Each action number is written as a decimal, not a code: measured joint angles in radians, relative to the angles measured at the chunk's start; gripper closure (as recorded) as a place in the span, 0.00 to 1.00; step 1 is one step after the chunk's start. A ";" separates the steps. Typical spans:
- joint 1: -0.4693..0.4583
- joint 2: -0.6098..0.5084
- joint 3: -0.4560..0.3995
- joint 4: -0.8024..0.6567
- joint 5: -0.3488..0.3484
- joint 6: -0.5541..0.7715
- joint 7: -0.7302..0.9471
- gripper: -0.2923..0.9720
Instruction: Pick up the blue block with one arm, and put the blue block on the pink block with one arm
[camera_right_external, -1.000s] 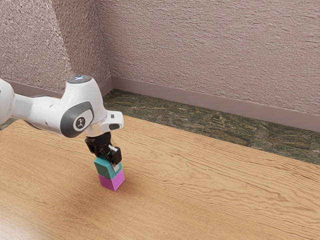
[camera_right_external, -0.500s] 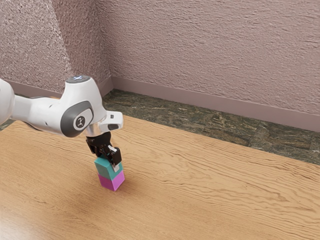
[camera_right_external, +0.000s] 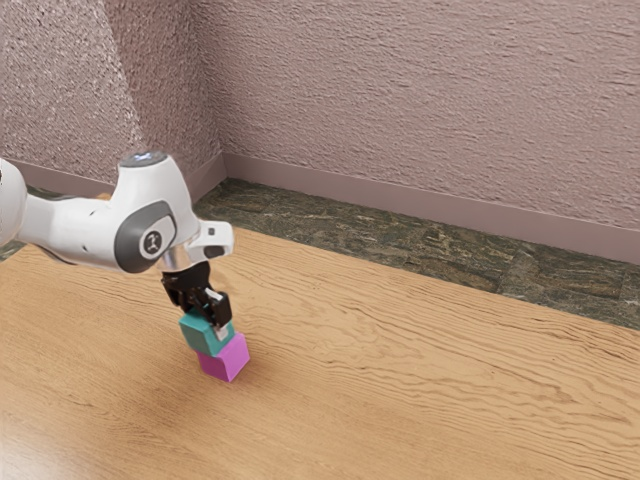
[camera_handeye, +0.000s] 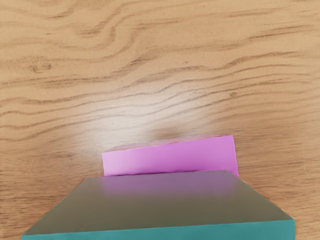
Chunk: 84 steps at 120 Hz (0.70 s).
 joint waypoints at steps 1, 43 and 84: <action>0.001 0.000 0.000 0.000 0.000 0.001 0.001 0.48; -0.011 0.012 0.000 0.008 -0.022 0.027 0.026 0.48; -0.009 0.018 -0.001 0.005 -0.053 0.040 0.039 0.46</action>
